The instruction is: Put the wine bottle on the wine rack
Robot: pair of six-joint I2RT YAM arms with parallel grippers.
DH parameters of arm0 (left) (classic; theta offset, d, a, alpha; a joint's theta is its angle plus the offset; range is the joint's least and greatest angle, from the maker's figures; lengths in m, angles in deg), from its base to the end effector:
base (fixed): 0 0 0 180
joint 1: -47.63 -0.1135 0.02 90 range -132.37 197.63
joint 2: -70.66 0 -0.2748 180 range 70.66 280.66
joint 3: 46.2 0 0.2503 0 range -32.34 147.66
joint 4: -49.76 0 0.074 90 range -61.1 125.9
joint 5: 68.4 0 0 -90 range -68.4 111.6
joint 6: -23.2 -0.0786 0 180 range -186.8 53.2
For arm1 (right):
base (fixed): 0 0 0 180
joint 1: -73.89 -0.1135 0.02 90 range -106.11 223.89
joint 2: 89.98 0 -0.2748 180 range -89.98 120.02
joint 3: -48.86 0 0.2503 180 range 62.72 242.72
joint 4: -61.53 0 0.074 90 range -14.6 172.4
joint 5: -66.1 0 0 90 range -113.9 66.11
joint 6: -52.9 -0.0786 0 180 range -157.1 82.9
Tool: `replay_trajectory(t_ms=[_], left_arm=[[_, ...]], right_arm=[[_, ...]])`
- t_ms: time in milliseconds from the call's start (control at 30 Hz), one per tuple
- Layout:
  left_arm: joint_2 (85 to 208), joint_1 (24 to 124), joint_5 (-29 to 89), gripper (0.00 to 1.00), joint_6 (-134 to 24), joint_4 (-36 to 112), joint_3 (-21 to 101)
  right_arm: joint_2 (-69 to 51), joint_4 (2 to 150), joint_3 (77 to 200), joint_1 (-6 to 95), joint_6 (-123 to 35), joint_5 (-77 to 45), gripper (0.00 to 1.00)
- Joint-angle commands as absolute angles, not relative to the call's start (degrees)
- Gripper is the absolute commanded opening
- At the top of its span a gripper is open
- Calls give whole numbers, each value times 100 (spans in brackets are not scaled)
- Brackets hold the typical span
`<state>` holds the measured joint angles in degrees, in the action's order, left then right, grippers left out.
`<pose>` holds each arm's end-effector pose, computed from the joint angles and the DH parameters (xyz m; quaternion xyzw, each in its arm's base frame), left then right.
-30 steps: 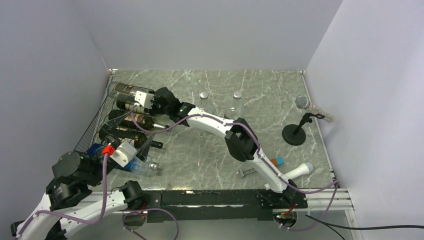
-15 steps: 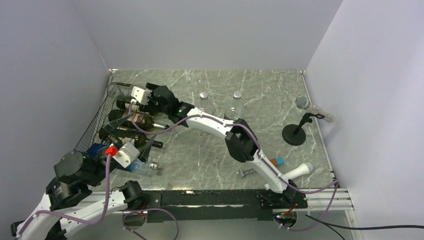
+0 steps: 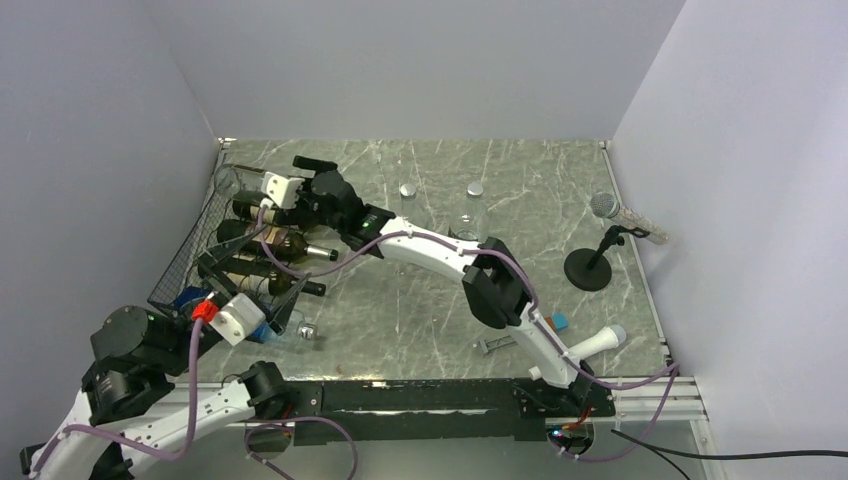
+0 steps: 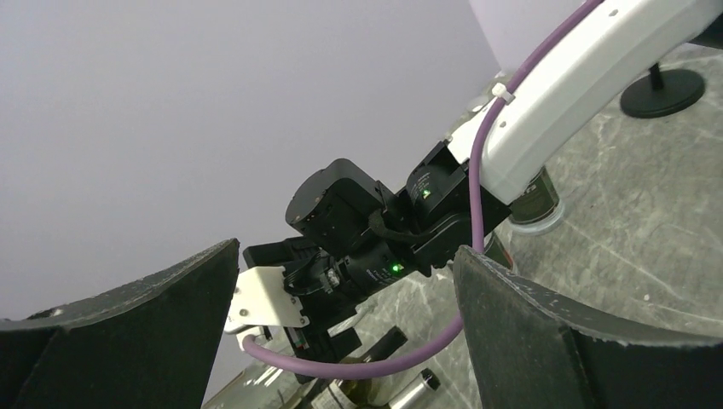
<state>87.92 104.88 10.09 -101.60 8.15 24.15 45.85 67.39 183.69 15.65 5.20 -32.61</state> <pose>0.0434 -0.0385 0.4252 0.3992 0.4931 -0.0877 0.7680 0.3354 0.5192 0.2825 -0.5415 0.5156 0.0355 0.6631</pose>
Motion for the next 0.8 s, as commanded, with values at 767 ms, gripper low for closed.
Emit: replay_trajectory(t_ms=[767], left_arm=[[9480,10505,457,99,-7235,1603,2526]], right_arm=[[1258,10299,17228,2243,-2029,-4971,93]])
